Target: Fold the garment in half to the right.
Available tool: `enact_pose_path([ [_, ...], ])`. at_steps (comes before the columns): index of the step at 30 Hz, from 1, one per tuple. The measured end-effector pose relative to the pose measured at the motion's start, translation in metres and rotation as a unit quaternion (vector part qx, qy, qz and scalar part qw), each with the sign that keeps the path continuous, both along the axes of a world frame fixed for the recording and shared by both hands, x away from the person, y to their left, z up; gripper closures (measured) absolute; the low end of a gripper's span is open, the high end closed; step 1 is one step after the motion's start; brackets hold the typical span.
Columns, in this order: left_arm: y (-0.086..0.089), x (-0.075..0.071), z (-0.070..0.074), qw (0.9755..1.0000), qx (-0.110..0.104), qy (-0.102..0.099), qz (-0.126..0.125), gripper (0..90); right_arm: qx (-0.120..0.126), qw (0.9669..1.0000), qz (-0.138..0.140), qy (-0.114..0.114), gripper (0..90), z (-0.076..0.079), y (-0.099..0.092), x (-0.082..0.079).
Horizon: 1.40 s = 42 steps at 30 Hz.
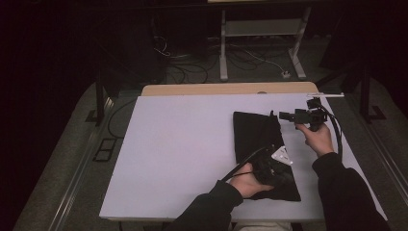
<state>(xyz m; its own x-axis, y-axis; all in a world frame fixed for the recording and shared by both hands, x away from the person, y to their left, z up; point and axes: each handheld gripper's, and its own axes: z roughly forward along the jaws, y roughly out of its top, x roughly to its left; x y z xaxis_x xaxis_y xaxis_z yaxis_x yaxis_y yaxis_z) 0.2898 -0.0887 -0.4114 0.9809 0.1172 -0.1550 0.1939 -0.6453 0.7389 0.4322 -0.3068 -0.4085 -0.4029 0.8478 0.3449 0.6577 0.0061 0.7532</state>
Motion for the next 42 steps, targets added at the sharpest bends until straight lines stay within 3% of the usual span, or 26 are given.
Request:
enact_pose_path([
  [11,-0.02,0.0,-0.003,0.9996,0.026,-0.004,-0.008,84.4,0.0,0.9998,0.015,-0.016,0.3,0.008,-0.009,-0.031],
  [20,-0.034,-0.001,-0.007,0.9982,0.057,-0.012,-0.016,84.4,0.001,0.9999,0.006,-0.01,0.0,0.006,-0.023,-0.048],
  [24,-0.032,0.001,-0.006,0.9982,0.058,-0.003,-0.017,83.3,0.001,0.9999,0.003,-0.01,0.0,0.005,-0.027,-0.052],
  [26,-0.03,0.003,-0.005,0.9988,0.04,0.019,-0.018,80.4,0.003,0.9999,0.003,-0.012,0.0,0.006,-0.027,-0.054],
  [30,-0.022,0.007,0.003,0.9991,-0.001,0.042,-0.009,64.9,0.007,0.9998,0.006,-0.016,0.0,0.008,-0.025,-0.055],
  [33,-0.013,0.01,0.007,0.9984,-0.021,0.052,-0.003,55.1,0.001,0.9998,0.011,-0.018,0.0,0.008,-0.022,-0.057],
  [36,-0.002,0.01,0.009,0.9989,-0.031,0.031,0.017,42.2,-0.005,0.9997,0.016,-0.017,0.0,0.008,-0.019,-0.059],
  [39,0.009,0.014,0.01,0.9979,-0.045,0.036,0.03,27.5,-0.009,0.9995,0.021,-0.021,0.0,0.009,-0.017,-0.062],
  [42,0.019,0.018,0.01,0.9977,-0.038,0.034,0.045,12.9,-0.01,0.9993,0.026,-0.026,0.0,0.01,-0.017,-0.065],
])
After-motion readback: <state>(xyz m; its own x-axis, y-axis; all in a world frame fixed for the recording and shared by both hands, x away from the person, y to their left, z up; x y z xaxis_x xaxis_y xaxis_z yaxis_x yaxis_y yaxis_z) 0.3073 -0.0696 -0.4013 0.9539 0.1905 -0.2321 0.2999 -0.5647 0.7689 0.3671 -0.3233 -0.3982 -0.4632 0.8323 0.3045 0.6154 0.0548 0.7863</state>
